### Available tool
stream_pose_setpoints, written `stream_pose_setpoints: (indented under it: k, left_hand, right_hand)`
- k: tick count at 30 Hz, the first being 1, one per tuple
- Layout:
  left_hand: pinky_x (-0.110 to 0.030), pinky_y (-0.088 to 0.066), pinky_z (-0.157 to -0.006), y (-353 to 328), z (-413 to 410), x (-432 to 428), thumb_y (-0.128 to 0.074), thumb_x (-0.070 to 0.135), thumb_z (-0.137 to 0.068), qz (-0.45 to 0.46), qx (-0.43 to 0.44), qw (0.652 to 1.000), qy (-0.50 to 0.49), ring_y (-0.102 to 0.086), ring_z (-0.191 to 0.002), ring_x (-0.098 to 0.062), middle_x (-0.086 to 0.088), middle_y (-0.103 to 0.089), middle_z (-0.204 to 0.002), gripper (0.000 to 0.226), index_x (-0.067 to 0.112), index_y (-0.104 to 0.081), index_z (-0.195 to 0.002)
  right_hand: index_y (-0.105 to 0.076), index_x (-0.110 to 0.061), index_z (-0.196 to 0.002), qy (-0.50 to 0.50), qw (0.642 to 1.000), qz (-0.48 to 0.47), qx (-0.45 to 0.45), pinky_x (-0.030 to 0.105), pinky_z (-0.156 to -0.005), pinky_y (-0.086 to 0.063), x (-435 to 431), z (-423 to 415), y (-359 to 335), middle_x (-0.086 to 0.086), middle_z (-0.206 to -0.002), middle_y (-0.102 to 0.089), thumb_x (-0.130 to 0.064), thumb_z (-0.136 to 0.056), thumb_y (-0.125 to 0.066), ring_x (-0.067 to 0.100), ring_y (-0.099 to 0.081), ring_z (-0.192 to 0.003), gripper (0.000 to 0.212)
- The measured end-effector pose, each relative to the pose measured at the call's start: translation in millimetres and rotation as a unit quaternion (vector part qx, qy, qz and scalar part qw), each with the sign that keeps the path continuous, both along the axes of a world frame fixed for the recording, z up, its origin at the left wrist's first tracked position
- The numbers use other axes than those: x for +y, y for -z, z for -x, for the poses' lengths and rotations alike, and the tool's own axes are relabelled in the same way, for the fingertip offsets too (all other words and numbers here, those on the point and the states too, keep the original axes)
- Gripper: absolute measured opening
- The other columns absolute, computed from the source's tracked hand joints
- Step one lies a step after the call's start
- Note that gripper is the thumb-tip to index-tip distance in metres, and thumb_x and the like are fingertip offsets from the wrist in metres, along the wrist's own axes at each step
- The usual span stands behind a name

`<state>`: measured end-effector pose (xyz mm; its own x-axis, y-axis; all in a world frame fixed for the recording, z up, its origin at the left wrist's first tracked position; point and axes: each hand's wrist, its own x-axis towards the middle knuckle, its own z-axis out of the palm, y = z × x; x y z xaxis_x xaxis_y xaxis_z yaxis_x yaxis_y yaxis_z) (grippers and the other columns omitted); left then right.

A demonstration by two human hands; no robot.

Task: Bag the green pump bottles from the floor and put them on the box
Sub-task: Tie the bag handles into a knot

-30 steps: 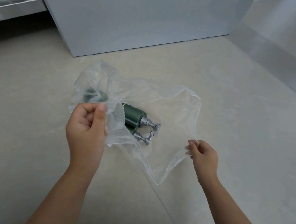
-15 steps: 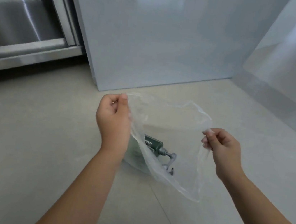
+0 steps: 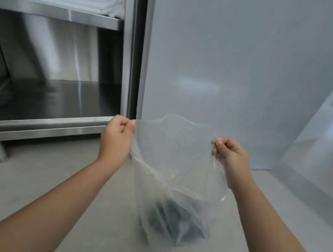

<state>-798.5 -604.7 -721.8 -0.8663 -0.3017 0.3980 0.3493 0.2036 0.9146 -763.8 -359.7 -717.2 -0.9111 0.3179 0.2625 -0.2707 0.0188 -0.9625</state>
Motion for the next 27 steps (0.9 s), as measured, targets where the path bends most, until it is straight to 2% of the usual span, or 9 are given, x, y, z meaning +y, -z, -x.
stream_pose_setpoints:
  k: [3, 6, 9, 12, 17, 21, 23, 25, 27]
  left_hand:
    - [-0.032, -0.038, -0.056, 2, -11, -21, -0.051, 0.020, -0.091, -0.012, 0.029, 0.999, -0.032, -0.045, -0.054, -0.019, -0.005, -0.048, -0.056, 0.028, 0.022, -0.044, -0.064]
    - [-0.016, -0.036, -0.050, 0, -22, -32, -0.049, 0.018, -0.093, 0.030, 0.039, 0.998, -0.038, -0.043, -0.048, -0.006, -0.004, -0.051, -0.056, 0.026, 0.019, -0.045, -0.067]
    - [-0.013, -0.035, -0.053, 0, -29, -36, -0.050, 0.016, -0.092, 0.078, 0.033, 0.996, -0.034, -0.042, -0.057, -0.009, 0.003, -0.049, -0.065, 0.025, 0.023, -0.046, -0.067]
    - [-0.007, -0.036, -0.064, -2, -34, -35, -0.051, 0.011, -0.090, 0.098, 0.031, 0.994, -0.022, -0.048, -0.071, -0.002, 0.012, -0.051, -0.080, 0.026, 0.024, -0.048, -0.068]
    - [-0.014, -0.042, -0.082, -7, -54, -18, -0.044, 0.005, -0.093, 0.042, 0.052, 0.991, 0.119, -0.059, -0.098, -0.002, 0.011, -0.065, -0.105, 0.024, 0.016, -0.047, -0.071]
    - [-0.016, -0.043, -0.085, -6, -67, 0, -0.042, 0.007, -0.095, 0.062, 0.068, 0.975, 0.200, -0.063, -0.100, -0.007, 0.004, -0.073, -0.093, 0.023, 0.017, -0.043, -0.073]
    - [-0.018, -0.046, -0.085, -4, -73, 6, -0.039, 0.009, -0.095, 0.044, 0.051, 0.968, 0.242, -0.067, -0.095, -0.013, 0.001, -0.074, -0.078, 0.021, 0.013, -0.041, -0.075]
    - [-0.018, -0.049, -0.077, -3, -78, 10, -0.037, 0.009, -0.095, 0.023, 0.031, 0.965, 0.259, -0.071, -0.082, -0.019, -0.003, -0.071, -0.063, 0.020, 0.010, -0.039, -0.075]
    - [-0.020, -0.049, -0.068, -3, -82, 13, -0.036, 0.011, -0.096, 0.015, 0.005, 0.966, 0.257, -0.071, -0.069, -0.025, -0.004, -0.064, -0.053, 0.020, 0.008, -0.039, -0.076]
  right_hand:
    - [-0.061, -0.013, -0.070, -0.014, 0.998, 0.055, 0.010, 0.024, -0.060, -0.037, -14, -2, 7, -0.009, -0.048, -0.053, -0.007, -0.091, -0.050, 0.012, -0.045, -0.054, 0.024]
    - [-0.062, -0.014, -0.069, -0.005, 0.999, 0.046, 0.015, 0.024, -0.065, -0.037, -16, -13, 17, -0.009, -0.051, -0.052, -0.007, -0.091, -0.050, 0.013, -0.045, -0.059, 0.025]
    - [-0.062, -0.016, -0.068, -0.003, 1.000, -0.006, 0.000, 0.023, -0.068, -0.037, -13, -24, 23, -0.004, -0.060, -0.055, -0.007, -0.090, -0.052, 0.012, -0.047, -0.065, 0.026]
    - [-0.062, -0.020, -0.066, -0.012, 1.000, -0.018, 0.004, 0.021, -0.069, -0.039, -9, -34, 23, -0.014, -0.067, -0.063, -0.007, -0.089, -0.053, 0.009, -0.052, -0.072, 0.028]
    - [-0.055, -0.008, -0.073, -0.070, 0.996, 0.003, 0.050, 0.006, -0.081, -0.045, -18, -42, 22, -0.007, -0.116, -0.060, -0.004, -0.091, -0.046, 0.003, -0.056, -0.107, 0.021]
    - [-0.051, -0.009, -0.073, -0.123, 0.990, 0.020, 0.072, 0.027, -0.095, -0.042, -30, -39, 24, -0.004, -0.099, -0.073, -0.011, -0.093, -0.044, 0.014, -0.061, -0.108, 0.020]
    - [-0.051, -0.012, -0.074, -0.155, 0.984, 0.037, 0.085, 0.034, -0.095, -0.043, -33, -37, 26, 0.003, -0.088, -0.075, -0.022, -0.091, -0.047, 0.021, -0.065, -0.104, 0.020]
    - [-0.052, -0.017, -0.074, -0.193, 0.975, 0.060, 0.088, 0.038, -0.093, -0.048, -34, -36, 26, 0.008, -0.078, -0.074, -0.043, -0.083, -0.056, 0.028, -0.067, -0.097, 0.027]
    - [-0.049, -0.016, -0.074, -0.227, 0.968, 0.077, 0.079, 0.034, -0.084, -0.054, -34, -37, 26, 0.007, -0.067, -0.071, -0.052, -0.074, -0.061, 0.031, -0.070, -0.087, 0.038]
